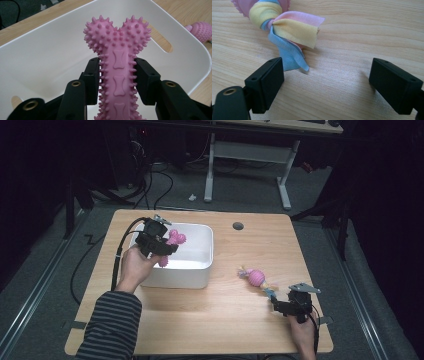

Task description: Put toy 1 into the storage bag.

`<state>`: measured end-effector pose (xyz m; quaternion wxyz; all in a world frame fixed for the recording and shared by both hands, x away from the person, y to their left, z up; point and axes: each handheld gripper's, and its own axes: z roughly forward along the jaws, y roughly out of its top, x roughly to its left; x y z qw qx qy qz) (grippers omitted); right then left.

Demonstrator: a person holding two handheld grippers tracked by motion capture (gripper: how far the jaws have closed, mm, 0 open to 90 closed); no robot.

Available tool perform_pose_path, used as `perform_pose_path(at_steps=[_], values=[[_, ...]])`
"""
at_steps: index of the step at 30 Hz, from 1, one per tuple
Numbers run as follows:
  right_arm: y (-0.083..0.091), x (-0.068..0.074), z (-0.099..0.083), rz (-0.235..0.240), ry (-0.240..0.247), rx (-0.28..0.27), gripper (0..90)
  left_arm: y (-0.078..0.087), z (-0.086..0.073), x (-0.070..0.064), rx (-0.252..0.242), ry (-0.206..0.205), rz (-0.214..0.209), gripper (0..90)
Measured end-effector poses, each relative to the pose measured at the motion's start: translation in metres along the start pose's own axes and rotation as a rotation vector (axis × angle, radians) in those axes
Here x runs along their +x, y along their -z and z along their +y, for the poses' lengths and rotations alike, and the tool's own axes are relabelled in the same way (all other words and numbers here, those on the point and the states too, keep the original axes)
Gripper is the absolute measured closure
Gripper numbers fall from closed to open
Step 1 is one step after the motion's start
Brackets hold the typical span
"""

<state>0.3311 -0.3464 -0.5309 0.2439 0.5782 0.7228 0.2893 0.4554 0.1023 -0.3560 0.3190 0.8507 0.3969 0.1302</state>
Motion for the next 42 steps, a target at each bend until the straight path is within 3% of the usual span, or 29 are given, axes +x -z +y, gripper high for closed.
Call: perform_pose_path(at_steps=[11, 27, 42], values=[[0.0, 0.0, 0.0, 0.001, 0.0, 0.0, 12.5, -0.011, 0.0, 0.003, 0.037, -0.012, 0.023, 58.4], [0.0, 0.0, 0.0, 0.002, 0.003, -0.001, 12.9, -0.026, 0.001, 0.001, 0.099, -0.036, 0.006, 57.8], [0.0, 0.0, 0.0, 0.003, 0.006, -0.001, 13.0, -0.03, -0.001, -0.001, 0.107, -0.042, 0.009, 57.2]])
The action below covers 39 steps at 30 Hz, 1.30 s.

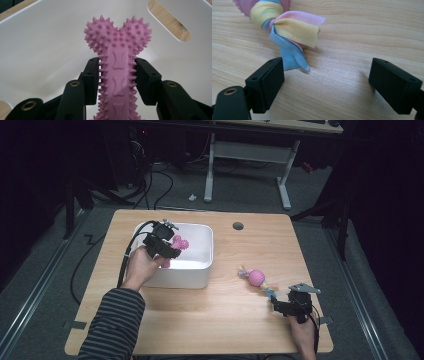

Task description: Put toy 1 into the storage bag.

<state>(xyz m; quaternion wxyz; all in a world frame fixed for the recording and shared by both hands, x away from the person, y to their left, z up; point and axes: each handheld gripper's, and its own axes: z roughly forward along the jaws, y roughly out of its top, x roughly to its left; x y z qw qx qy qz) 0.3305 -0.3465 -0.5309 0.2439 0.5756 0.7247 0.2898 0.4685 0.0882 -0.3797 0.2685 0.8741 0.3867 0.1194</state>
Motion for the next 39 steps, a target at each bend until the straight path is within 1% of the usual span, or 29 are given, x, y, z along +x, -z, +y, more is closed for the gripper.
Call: perform_pose_path(at_steps=[8, 12, 14, 16, 18, 20, 22, 23, 24, 25, 26, 27, 28, 32, 36, 39], values=[[0.0, 0.0, 0.0, 0.0, 0.0, 0.0, 13.0, -0.005, -0.002, 0.002, 0.016, 0.016, -0.005, 56.5], [0.0, 0.0, 0.0, 0.0, 0.0, 0.0, 12.9, -0.008, -0.002, 0.001, 0.029, 0.006, -0.003, 56.2], [0.0, 0.0, 0.0, 0.0, 0.0, 0.0, 13.0, -0.01, -0.003, 0.0, 0.052, -0.009, 0.01, 55.4], [0.0, 0.0, 0.0, 0.0, -0.002, 0.0, 13.0, -0.012, -0.004, 0.0, 0.046, -0.013, 0.012, 55.2], [0.0, 0.0, 0.0, 0.002, -0.001, 0.0, 13.2, -0.011, -0.005, 0.003, 0.02, 0.022, -0.012, 53.4], [0.0, 0.0, 0.0, 0.001, 0.0, 0.0, 13.3, -0.009, -0.005, 0.004, 0.01, 0.035, -0.013, 51.9], [0.0, 0.0, 0.0, 0.002, -0.001, 0.0, 13.2, -0.005, -0.005, 0.003, 0.005, 0.028, -0.011, 47.7], [0.0, 0.0, 0.0, 0.002, 0.002, -0.001, 13.3, -0.001, -0.007, 0.001, -0.005, 0.024, -0.005, 44.8], [0.0, 0.0, 0.0, 0.002, 0.002, -0.001, 13.3, -0.001, -0.007, 0.001, -0.005, 0.024, -0.005, 43.9], [0.0, 0.0, 0.0, 0.002, 0.002, -0.001, 13.3, 0.003, -0.008, 0.001, -0.019, 0.026, -0.006, 43.9], [0.0, 0.0, 0.0, 0.002, 0.002, 0.0, 13.4, 0.006, -0.009, 0.001, -0.028, 0.028, -0.007, 42.1], [0.0, 0.0, 0.0, 0.002, 0.002, -0.001, 13.4, 0.012, -0.012, 0.001, -0.055, 0.035, -0.006, 41.5], [0.0, 0.0, 0.0, 0.002, 0.002, -0.001, 13.4, 0.012, -0.012, 0.001, -0.055, 0.035, -0.006, 41.0], [0.0, 0.0, 0.0, 0.002, 0.002, -0.001, 13.4, 0.025, -0.017, 0.0, -0.108, 0.041, 0.0, 39.9], [0.0, 0.0, 0.0, 0.002, 0.001, 0.0, 13.4, 0.037, -0.023, -0.001, -0.15, 0.049, 0.003, 39.3], [0.0, 0.0, 0.0, 0.002, 0.002, -0.001, 13.4, 0.045, -0.028, -0.002, -0.169, 0.046, 0.021, 38.6]])
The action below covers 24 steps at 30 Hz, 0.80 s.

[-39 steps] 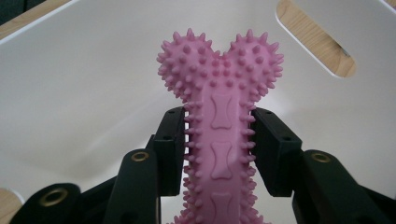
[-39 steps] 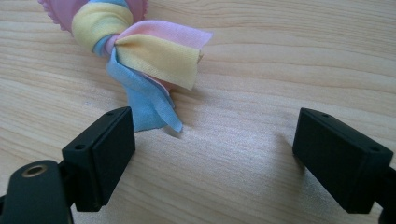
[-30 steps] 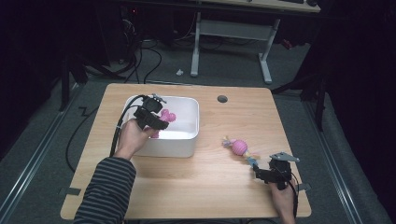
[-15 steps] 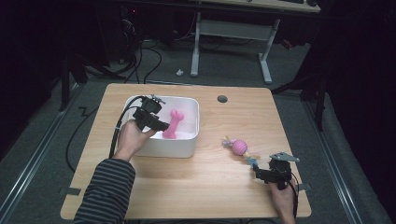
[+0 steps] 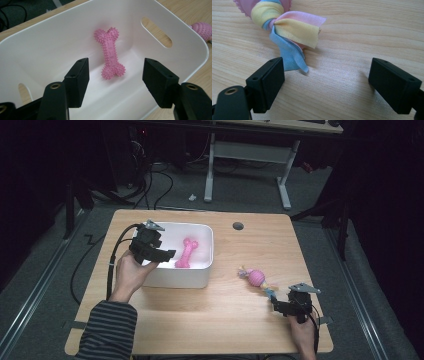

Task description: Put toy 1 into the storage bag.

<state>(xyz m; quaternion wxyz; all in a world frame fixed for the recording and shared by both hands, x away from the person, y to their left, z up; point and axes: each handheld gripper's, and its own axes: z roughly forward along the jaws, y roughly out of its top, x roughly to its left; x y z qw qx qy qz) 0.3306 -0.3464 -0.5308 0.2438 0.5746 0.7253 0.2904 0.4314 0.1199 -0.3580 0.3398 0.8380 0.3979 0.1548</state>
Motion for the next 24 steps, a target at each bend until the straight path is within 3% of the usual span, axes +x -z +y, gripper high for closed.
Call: perform_pose_path(at_steps=[16, 24], values=[[0.0, 0.0, 0.0, 0.0, -0.001, 0.0, 13.4, 0.036, -0.03, 0.001, -0.095, 0.042, 0.029, 38.4], [0.0, 0.0, 0.0, 0.0, -0.001, 0.0, 13.4, 0.04, -0.053, -0.001, -0.117, 0.068, 0.036, 38.4]])
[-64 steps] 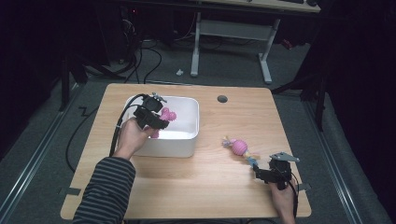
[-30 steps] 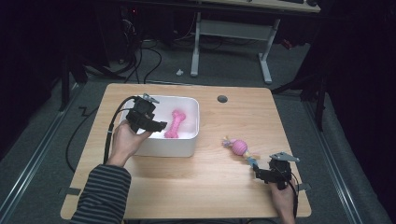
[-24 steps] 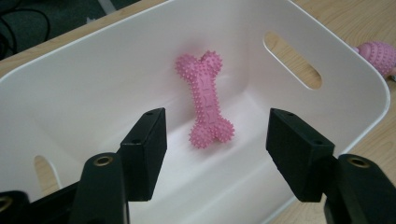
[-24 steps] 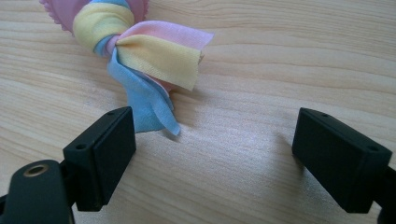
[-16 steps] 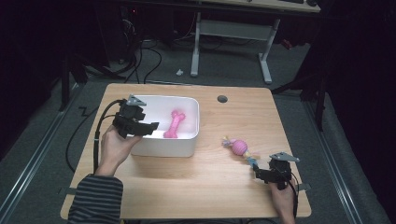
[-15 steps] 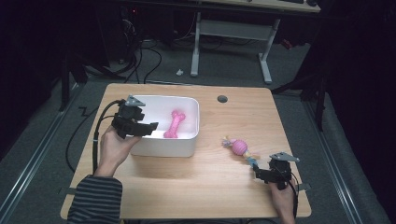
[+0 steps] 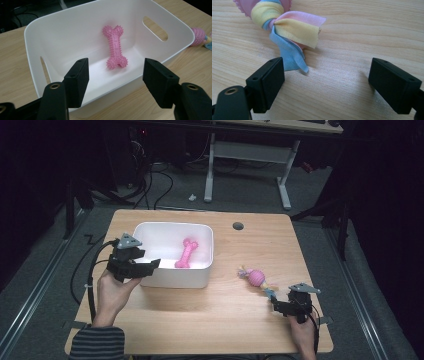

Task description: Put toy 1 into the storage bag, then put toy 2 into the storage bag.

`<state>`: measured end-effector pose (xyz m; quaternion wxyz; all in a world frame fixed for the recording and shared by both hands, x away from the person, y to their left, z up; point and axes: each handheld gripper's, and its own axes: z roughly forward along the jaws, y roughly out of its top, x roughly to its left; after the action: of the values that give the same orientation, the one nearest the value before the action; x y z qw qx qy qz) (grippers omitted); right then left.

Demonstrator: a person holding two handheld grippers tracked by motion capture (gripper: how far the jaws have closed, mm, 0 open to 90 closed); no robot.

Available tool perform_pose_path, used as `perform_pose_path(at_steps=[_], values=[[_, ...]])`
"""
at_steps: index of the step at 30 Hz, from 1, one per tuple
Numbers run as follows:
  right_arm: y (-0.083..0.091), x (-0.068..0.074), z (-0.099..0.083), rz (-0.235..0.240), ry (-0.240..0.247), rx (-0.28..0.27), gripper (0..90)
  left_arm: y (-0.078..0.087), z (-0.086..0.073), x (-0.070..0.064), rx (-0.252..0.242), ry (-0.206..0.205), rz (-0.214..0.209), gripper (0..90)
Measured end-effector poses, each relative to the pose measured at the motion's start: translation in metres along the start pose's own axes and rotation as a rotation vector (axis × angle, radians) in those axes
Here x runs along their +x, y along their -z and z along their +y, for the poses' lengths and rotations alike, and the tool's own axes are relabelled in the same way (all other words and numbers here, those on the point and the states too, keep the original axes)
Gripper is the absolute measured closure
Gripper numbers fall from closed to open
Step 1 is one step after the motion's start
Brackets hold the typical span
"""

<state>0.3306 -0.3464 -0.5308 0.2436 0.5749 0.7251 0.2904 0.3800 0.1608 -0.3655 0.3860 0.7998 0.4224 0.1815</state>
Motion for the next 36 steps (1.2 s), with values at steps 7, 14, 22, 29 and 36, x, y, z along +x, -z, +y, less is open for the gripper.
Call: perform_pose_path(at_steps=[7, 14, 22, 29, 36], values=[[0.0, 0.0, 0.0, 0.0, 0.0, 0.0, 13.4, 0.004, -0.021, -0.003, -0.023, 0.029, 0.008, 38.2], [0.0, 0.0, 0.0, -0.001, 0.0, 0.0, 13.4, 0.001, -0.043, -0.003, -0.027, 0.069, -0.006, 37.9], [0.0, 0.0, 0.0, -0.001, -0.001, 0.0, 13.4, -0.007, -0.063, -0.005, -0.03, 0.111, -0.02, 37.5], [0.0, 0.0, 0.0, -0.001, 0.0, -0.001, 13.4, -0.016, -0.076, -0.009, -0.018, 0.115, -0.019, 37.3], [0.0, 0.0, 0.0, -0.001, -0.001, 0.0, 13.4, -0.031, -0.087, -0.016, 0.002, 0.107, -0.01, 36.5]])
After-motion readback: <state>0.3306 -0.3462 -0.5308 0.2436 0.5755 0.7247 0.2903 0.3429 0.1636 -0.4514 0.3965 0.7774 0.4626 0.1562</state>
